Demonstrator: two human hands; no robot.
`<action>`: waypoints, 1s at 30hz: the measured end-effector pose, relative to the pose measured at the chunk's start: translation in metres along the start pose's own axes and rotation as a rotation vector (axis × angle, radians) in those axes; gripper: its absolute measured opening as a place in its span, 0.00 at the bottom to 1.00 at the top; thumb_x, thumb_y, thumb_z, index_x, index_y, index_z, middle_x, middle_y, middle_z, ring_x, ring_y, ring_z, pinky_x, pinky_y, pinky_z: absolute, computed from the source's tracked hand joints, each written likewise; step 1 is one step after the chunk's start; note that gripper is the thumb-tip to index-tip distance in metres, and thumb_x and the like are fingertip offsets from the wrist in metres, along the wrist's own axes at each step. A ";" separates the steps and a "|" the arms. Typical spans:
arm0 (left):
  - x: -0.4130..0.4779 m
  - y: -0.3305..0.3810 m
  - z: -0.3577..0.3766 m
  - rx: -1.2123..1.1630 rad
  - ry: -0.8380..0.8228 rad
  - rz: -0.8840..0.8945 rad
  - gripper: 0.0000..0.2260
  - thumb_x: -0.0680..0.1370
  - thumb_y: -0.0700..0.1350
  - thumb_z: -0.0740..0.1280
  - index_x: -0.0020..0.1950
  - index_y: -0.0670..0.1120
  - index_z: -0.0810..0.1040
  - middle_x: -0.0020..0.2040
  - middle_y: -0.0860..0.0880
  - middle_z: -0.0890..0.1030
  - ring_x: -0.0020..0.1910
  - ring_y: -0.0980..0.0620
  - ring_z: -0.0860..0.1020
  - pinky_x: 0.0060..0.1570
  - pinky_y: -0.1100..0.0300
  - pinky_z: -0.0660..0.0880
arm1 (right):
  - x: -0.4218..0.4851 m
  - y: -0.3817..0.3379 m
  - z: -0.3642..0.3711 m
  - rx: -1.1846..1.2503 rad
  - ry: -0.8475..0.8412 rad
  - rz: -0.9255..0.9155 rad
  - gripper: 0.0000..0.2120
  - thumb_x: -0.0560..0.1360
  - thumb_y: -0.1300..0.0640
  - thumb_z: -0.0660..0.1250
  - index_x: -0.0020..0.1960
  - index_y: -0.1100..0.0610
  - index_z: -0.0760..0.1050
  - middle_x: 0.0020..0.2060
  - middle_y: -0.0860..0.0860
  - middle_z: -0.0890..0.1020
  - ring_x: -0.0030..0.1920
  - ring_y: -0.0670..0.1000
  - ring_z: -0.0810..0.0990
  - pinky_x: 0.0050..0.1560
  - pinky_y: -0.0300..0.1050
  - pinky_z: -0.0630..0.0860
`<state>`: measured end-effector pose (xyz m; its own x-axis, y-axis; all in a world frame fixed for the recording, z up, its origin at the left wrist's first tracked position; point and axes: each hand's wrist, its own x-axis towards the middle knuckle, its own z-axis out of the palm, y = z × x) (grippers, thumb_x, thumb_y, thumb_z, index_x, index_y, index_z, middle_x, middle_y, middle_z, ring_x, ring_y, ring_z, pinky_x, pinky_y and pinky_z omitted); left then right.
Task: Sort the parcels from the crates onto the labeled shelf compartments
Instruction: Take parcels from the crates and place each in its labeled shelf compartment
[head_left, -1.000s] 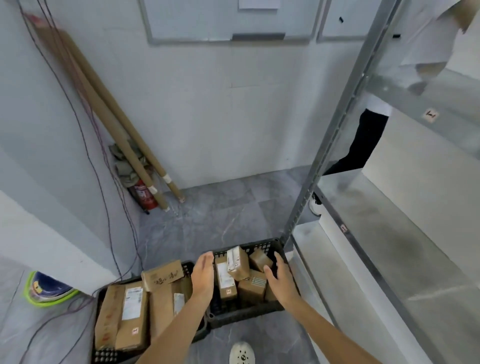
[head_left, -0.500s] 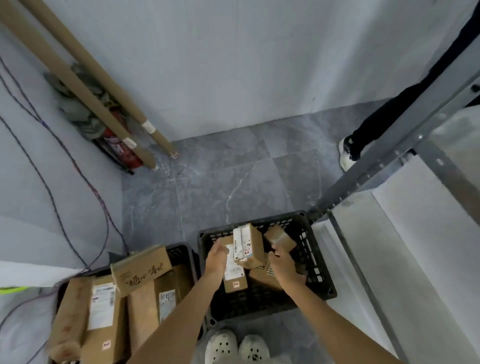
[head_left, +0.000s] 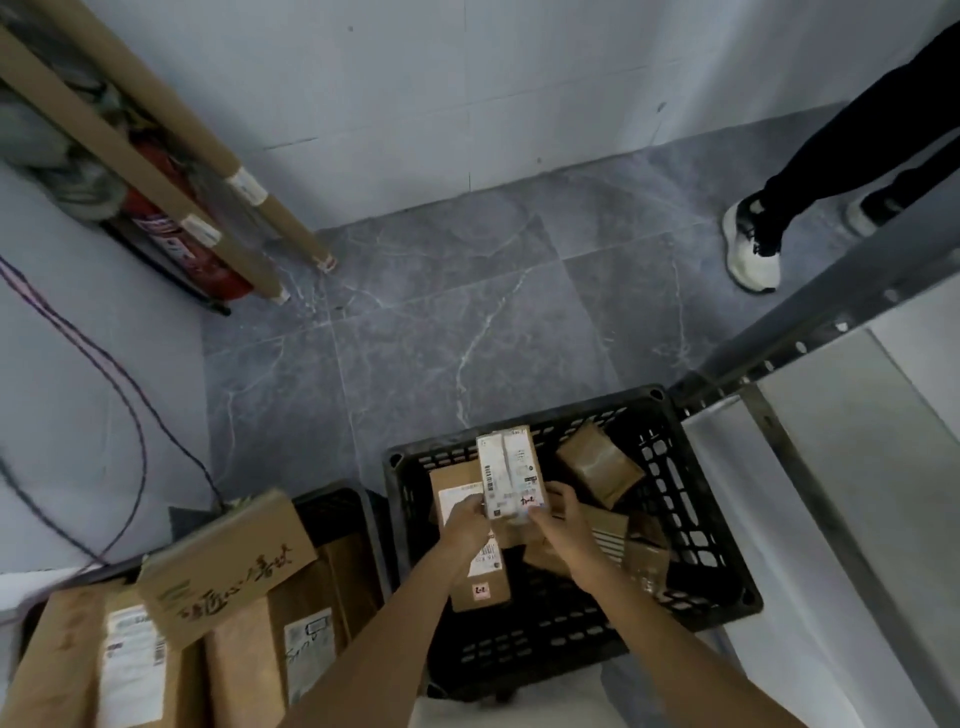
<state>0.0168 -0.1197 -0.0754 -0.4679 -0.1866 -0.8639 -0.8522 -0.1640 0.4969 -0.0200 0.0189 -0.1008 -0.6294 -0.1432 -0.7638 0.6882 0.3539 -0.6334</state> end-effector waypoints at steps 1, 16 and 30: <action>-0.009 0.005 -0.003 -0.044 0.000 0.006 0.14 0.79 0.32 0.58 0.63 0.40 0.74 0.59 0.42 0.78 0.53 0.47 0.77 0.48 0.60 0.75 | -0.008 -0.004 -0.002 0.039 -0.013 0.006 0.18 0.76 0.58 0.67 0.62 0.46 0.65 0.60 0.50 0.77 0.49 0.44 0.78 0.40 0.37 0.74; -0.344 0.231 -0.042 -0.399 -0.114 0.377 0.10 0.76 0.36 0.68 0.49 0.42 0.67 0.52 0.44 0.81 0.49 0.45 0.81 0.50 0.47 0.77 | -0.323 -0.287 -0.060 0.119 0.087 -0.569 0.18 0.76 0.62 0.68 0.58 0.44 0.71 0.58 0.45 0.78 0.58 0.42 0.77 0.53 0.39 0.78; -0.639 0.390 -0.044 -0.264 -0.381 1.038 0.12 0.72 0.36 0.71 0.49 0.46 0.71 0.46 0.53 0.85 0.46 0.52 0.81 0.38 0.62 0.74 | -0.581 -0.484 -0.113 0.388 0.178 -1.148 0.22 0.74 0.55 0.69 0.66 0.47 0.69 0.66 0.49 0.73 0.65 0.44 0.72 0.61 0.41 0.74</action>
<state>-0.0060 -0.1070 0.6737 -0.9982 -0.0519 0.0285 0.0431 -0.3092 0.9500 -0.0283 0.0354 0.6640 -0.9613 -0.0517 0.2706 -0.2557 -0.1980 -0.9462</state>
